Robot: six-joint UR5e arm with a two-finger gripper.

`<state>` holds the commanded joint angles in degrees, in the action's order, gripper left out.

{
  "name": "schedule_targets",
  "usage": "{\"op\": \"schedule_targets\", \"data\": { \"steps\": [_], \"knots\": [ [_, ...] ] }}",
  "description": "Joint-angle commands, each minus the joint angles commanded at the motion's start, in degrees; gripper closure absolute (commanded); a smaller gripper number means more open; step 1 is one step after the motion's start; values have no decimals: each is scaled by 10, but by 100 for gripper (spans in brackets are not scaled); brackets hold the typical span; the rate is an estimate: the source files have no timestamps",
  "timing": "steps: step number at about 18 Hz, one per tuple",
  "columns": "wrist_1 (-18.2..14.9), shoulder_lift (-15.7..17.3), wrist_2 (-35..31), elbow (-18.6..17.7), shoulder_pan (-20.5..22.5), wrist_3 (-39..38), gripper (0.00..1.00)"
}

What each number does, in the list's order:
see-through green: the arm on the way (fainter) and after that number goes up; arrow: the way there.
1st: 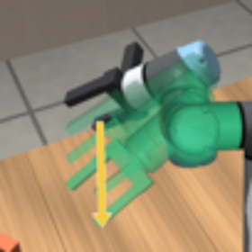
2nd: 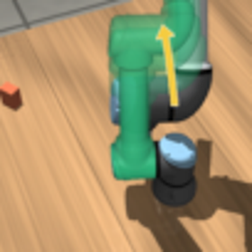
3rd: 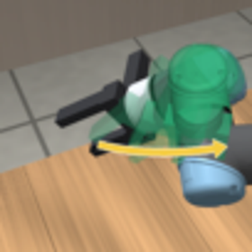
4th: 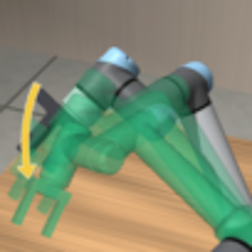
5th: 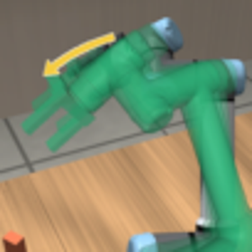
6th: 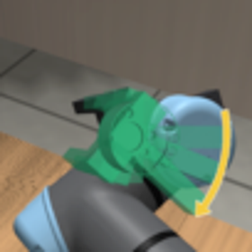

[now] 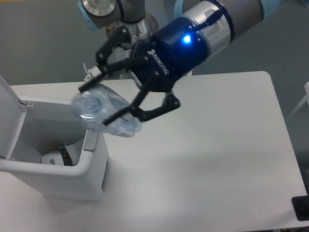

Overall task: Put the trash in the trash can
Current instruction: 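Lift the bottle and swing it over the white bin, then lower the bottle into the bin and open the gripper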

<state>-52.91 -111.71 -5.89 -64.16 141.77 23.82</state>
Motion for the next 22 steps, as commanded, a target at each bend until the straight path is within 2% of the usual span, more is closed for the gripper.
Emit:
{"op": "schedule_targets", "data": {
  "steps": [3, 8, 14, 15, 16, 18, 19, 20, 22],
  "knots": [
    [1, -6, -2, -7, -17, 2, 60],
    [2, -9, -4, -63, -67, 1, 58],
    [9, -8, -6, -87, -85, 4, 49],
    [12, -10, -6, -87, -86, 5, 41],
    [19, -11, -6, -89, -86, 8, 29],
    [32, -14, -8, -100, -87, 24, 21],
    [37, -12, -13, -112, -92, 39, 8],
    [44, -5, -26, -128, -98, 62, 3],
    [46, 16, -47, -164, -101, 104, 0]
  ]
}}
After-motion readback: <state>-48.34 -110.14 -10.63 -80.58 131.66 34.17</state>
